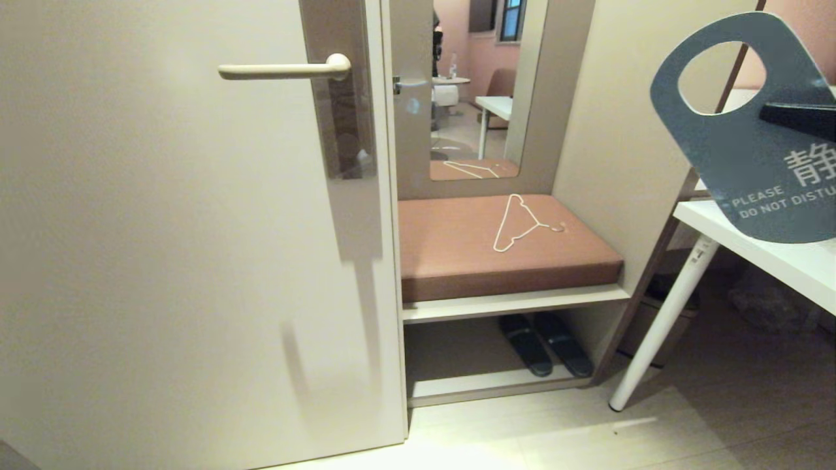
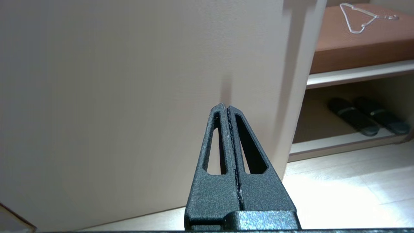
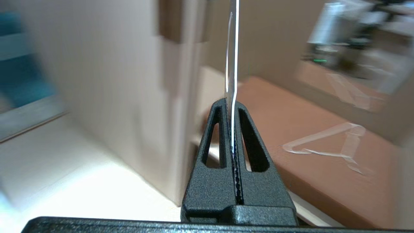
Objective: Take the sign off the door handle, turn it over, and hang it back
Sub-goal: Hand it to the other hand
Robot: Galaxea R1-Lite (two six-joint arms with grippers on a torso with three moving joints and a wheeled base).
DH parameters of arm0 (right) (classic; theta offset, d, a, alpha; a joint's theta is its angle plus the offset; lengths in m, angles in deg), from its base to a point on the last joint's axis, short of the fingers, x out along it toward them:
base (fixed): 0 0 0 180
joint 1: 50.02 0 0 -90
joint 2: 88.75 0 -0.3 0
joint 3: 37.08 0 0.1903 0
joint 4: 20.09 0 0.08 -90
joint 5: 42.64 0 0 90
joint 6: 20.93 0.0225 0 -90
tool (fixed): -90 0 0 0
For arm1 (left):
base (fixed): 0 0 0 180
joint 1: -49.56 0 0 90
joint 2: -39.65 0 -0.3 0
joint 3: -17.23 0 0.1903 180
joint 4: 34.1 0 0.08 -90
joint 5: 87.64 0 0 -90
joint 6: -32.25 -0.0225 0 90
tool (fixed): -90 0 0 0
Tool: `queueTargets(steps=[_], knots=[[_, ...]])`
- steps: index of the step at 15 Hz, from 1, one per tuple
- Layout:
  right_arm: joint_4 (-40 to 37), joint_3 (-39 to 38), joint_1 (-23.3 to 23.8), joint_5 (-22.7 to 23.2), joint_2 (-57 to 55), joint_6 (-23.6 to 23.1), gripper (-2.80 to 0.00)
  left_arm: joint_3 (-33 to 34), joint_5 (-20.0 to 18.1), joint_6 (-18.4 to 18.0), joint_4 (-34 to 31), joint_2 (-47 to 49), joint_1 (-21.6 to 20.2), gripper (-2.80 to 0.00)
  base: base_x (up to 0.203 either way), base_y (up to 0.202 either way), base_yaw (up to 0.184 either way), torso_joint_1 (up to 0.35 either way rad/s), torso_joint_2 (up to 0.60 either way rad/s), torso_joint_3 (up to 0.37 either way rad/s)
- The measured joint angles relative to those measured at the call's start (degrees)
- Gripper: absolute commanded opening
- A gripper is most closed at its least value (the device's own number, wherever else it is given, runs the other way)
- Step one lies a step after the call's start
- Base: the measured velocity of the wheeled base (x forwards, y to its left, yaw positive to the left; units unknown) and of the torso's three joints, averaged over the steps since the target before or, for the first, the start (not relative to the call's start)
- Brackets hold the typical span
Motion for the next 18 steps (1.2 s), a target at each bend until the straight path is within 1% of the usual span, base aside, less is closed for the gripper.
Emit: queueTargets(steps=[1, 3, 4, 6, 9, 11, 13, 14, 16, 18], knots=[[0.0, 0.4, -0.6, 0.9, -1.2, 0.0, -2.8, -0.2, -0.3, -1.2, 0.0, 0.0, 0.0, -2.8, 0.0, 0.0, 0.0, 0.0, 0.0, 0.0], [0.0, 1.9, -1.1, 1.3, -3.3, 0.0, -2.8, -0.6, -1.5, -3.4, -0.3, 0.0, 0.0, -2.8, 0.0, 0.0, 0.0, 0.0, 0.0, 0.0], [0.0, 3.1, -1.4, 1.4, -4.4, 0.0, -2.8, -1.1, -2.3, -3.5, -0.5, 0.1, 0.0, -2.8, 0.0, 0.0, 0.0, 0.0, 0.0, 0.0], [0.0, 5.6, -1.8, 1.4, -6.6, 0.2, -2.8, -4.3, -5.9, -2.8, -1.2, 1.9, 0.1, -2.8, 0.0, 0.0, 0.0, 0.0, 0.0, 0.0], [0.0, 8.8, -2.9, 1.5, -9.7, 0.4, -2.8, -10.3, -11.6, -1.4, -1.3, 8.2, 0.4, -2.8, 0.0, 0.0, 0.0, 0.0, 0.0, 0.0], [0.1, 9.9, -4.5, 1.6, -11.3, 0.6, -2.8, -14.8, -13.0, 0.5, -1.3, 13.7, 1.6, -2.8, 0.0, 0.0, 0.0, 0.0, 0.0, 0.0], [1.2, 10.3, -6.6, 2.2, -12.7, 0.8, -2.8, -20.1, -13.6, 3.0, -1.3, 19.2, 5.2, -2.8, 0.0, 0.0, 0.0, 0.0, 0.0, 0.0], [2.6, 10.4, -7.9, 2.4, -13.5, 1.3, -2.8, -22.8, -13.6, 4.6, -1.3, 21.9, 8.0, -2.8, 0.0, 0.0, 0.0, 0.0, 0.0, 0.0], [6.5, 10.6, -11.0, 2.5, -15.0, 5.1, -2.8, -27.4, -13.7, 6.9, -1.3, 27.2, 13.7, -2.8, 0.0, 0.0, 0.0, 0.0, 0.0, 0.0], [12.9, 10.6, -14.2, 2.5, -17.0, 10.3, -2.8, -31.0, -13.6, 7.8, -0.7, 32.4, 19.2, -2.8, 0.0, 0.0, 0.0, 0.0, 0.0, 0.0]])
